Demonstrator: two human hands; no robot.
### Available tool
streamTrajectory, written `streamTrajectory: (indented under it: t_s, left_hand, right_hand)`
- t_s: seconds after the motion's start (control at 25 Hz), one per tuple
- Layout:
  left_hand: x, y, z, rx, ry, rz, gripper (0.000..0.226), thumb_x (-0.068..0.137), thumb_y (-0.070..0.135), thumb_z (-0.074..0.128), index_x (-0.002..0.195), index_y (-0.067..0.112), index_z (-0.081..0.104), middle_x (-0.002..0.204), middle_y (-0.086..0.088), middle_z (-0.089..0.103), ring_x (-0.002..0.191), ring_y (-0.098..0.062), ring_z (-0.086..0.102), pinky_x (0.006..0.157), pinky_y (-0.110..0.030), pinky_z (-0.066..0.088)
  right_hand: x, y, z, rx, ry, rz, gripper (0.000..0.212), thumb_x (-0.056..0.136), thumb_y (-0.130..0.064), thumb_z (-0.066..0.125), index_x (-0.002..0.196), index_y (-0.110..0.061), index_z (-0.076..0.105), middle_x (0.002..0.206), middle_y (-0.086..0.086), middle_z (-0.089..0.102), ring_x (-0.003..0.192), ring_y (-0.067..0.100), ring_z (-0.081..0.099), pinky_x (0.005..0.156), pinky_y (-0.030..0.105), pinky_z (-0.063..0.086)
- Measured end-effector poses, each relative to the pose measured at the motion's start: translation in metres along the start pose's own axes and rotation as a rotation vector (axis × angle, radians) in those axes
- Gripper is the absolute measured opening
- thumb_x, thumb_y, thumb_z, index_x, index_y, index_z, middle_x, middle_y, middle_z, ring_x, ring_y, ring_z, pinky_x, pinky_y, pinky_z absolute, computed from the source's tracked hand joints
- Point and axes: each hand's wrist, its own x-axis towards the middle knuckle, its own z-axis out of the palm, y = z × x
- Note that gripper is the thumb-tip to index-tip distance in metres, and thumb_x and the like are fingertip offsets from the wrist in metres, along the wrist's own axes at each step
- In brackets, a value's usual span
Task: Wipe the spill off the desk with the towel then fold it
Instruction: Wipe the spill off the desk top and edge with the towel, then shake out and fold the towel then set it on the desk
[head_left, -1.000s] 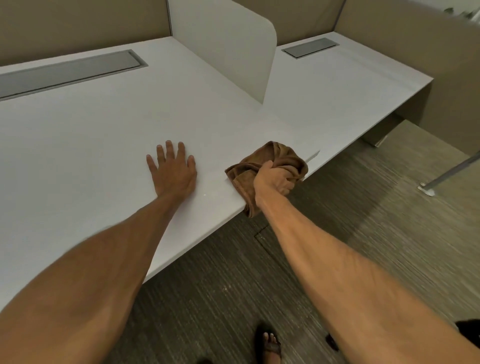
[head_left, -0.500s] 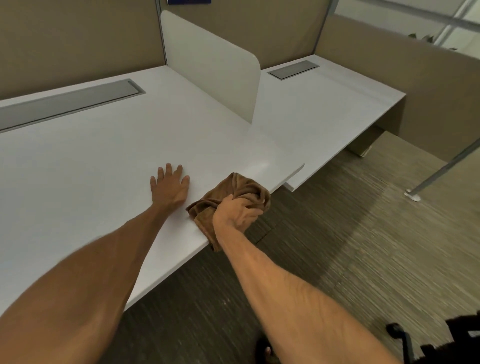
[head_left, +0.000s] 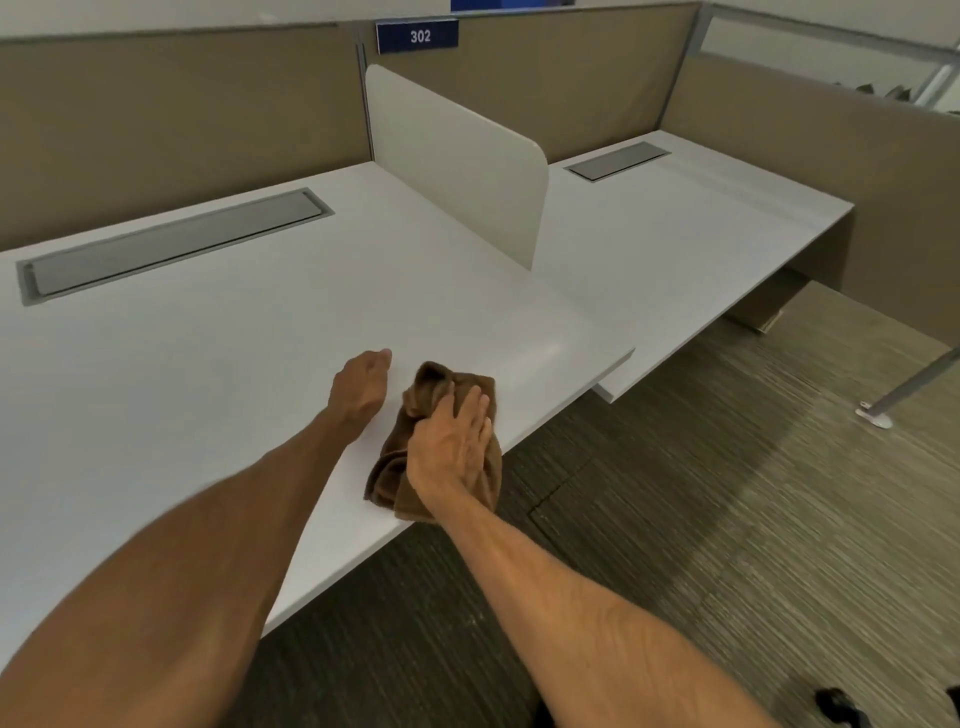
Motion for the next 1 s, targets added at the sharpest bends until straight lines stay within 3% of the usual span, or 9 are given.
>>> streamTrajectory:
  t_s: [0.12,0.28,0.36,0.48,0.64,0.72,0.8,0.88,1.0]
  left_hand:
    - [-0.005,-0.001,-0.007,-0.018,0.059,0.002,0.041,0.103,0.042,0.03,0.095,0.009,0.054,0.098,-0.007,0.058,0.091,-0.024,0.052,0.081,-0.035,0.037]
    - [-0.006,-0.005,-0.017,0.028,-0.03,0.049,0.05,0.098,0.053,0.039,0.108,0.009,0.062,0.103,-0.002,0.059,0.098,-0.022,0.054,0.086,-0.033,0.039]
    - [-0.005,-0.003,-0.018,0.016,-0.082,0.072,0.052,0.093,0.055,0.05,0.116,0.01,0.064,0.108,0.001,0.061,0.102,-0.019,0.055,0.089,-0.031,0.042]
    - [-0.004,0.002,-0.013,0.07,-0.117,0.081,0.05,0.083,0.053,0.066,0.106,0.009,0.068,0.101,-0.003,0.067,0.094,-0.021,0.062,0.082,-0.03,0.049]
    - [0.0,0.008,-0.01,0.076,-0.182,0.058,0.042,0.077,0.049,0.075,0.091,0.011,0.066,0.087,-0.004,0.065,0.081,-0.019,0.061,0.066,-0.025,0.047]
    - [0.004,0.01,-0.011,0.071,-0.237,0.066,0.027,0.078,0.036,0.076,0.083,0.014,0.061,0.083,-0.004,0.062,0.08,-0.019,0.059,0.066,-0.025,0.047]
    - [0.006,0.013,-0.011,0.077,-0.27,0.08,0.019,0.083,0.024,0.072,0.079,0.014,0.056,0.081,-0.006,0.058,0.081,-0.022,0.056,0.068,-0.026,0.046]
    - [0.006,0.016,-0.014,0.075,-0.314,0.082,0.017,0.085,0.019,0.068,0.081,0.011,0.053,0.082,-0.008,0.055,0.082,-0.022,0.053,0.068,-0.026,0.046]
    - [0.007,0.029,-0.029,0.03,-0.445,0.102,0.017,0.075,0.021,0.071,0.081,0.012,0.058,0.085,-0.008,0.059,0.082,-0.021,0.057,0.065,-0.022,0.05]
  right_hand:
    - [0.012,-0.015,0.001,-0.095,-0.168,-0.066,0.071,0.099,-0.035,0.042,0.154,-0.015,0.001,0.16,0.023,-0.007,0.148,0.038,-0.01,0.119,0.048,-0.008]
    - [0.015,-0.009,0.001,-0.146,-0.298,-0.134,0.08,0.095,-0.049,0.043,0.154,-0.016,0.001,0.159,0.024,-0.011,0.147,0.042,-0.012,0.117,0.052,-0.009]
    - [0.025,-0.006,-0.01,-0.098,-0.325,-0.15,0.068,0.095,-0.051,0.039,0.151,-0.019,0.018,0.16,0.02,0.007,0.147,0.041,0.004,0.117,0.055,0.002]
    - [0.059,0.005,-0.036,0.059,-0.151,-0.118,0.045,0.099,-0.04,0.038,0.142,-0.026,0.039,0.144,0.013,0.045,0.13,0.034,0.043,0.11,0.054,0.032]
    - [0.104,0.032,-0.059,-0.031,-0.353,-0.125,0.055,0.097,-0.021,0.047,0.149,-0.026,0.029,0.149,0.017,0.036,0.136,0.037,0.034,0.112,0.049,0.033]
    - [0.12,0.037,-0.06,-0.144,-0.446,-0.201,0.047,0.093,-0.017,0.053,0.139,-0.021,0.044,0.144,0.017,0.043,0.131,0.035,0.039,0.108,0.044,0.037]
    - [0.128,0.035,-0.061,-0.136,-0.45,-0.28,0.028,0.086,-0.014,0.062,0.113,-0.016,0.058,0.127,0.015,0.056,0.114,0.03,0.052,0.096,0.041,0.048]
    - [0.131,0.03,-0.067,-0.048,-0.484,-0.329,0.019,0.081,-0.009,0.065,0.097,-0.015,0.057,0.116,0.012,0.061,0.1,0.027,0.057,0.086,0.038,0.053]
    - [0.14,0.015,-0.095,0.057,-0.581,-0.395,0.015,0.079,-0.009,0.066,0.091,-0.015,0.058,0.11,0.009,0.062,0.096,0.026,0.06,0.074,0.03,0.052]
